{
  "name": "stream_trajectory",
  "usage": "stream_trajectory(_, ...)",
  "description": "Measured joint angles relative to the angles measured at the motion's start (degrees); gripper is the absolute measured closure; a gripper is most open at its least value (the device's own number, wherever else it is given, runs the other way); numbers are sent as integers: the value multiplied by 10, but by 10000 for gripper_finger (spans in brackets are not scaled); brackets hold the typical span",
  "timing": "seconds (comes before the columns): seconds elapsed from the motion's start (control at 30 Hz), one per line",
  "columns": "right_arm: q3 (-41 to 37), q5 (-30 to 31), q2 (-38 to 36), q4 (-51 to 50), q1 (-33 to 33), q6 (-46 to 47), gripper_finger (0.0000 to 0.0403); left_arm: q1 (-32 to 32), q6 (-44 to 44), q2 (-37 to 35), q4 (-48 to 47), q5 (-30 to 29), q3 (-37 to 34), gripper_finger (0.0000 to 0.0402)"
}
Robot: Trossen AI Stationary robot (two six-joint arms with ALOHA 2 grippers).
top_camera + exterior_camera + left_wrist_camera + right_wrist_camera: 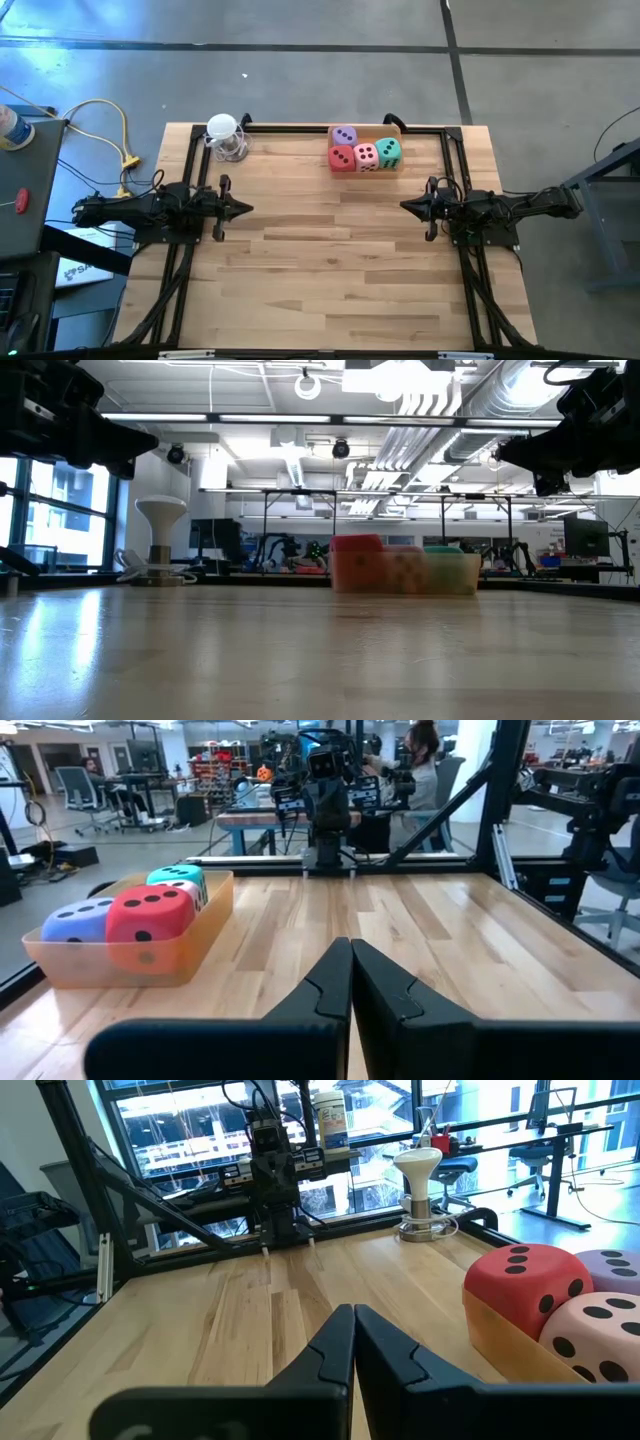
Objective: Pick & Place Dice
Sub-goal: Return to Home Position
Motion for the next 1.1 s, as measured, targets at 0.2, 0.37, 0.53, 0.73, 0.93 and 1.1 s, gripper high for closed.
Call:
stream_trajectory(0.2,0,0,0,0,0,0,401,0,33,0,3,-1,-1,401)
stream_trajectory(0.37,0,0,0,0,0,0,401,0,48,0,4,-1,-1,401)
stream_trajectory(0.53,0,0,0,0,0,0,401,0,-7,0,4,-1,-1,401)
stream_trajectory(0.73,0,0,0,0,0,0,401,0,-16,0,5,-1,-1,401)
stream_trajectory(0.93,0,0,0,0,0,0,401,0,-16,0,5,-1,-1,401)
stream_trajectory(1.1,0,0,0,0,0,0,401,0,-16,0,5,-1,-1,401)
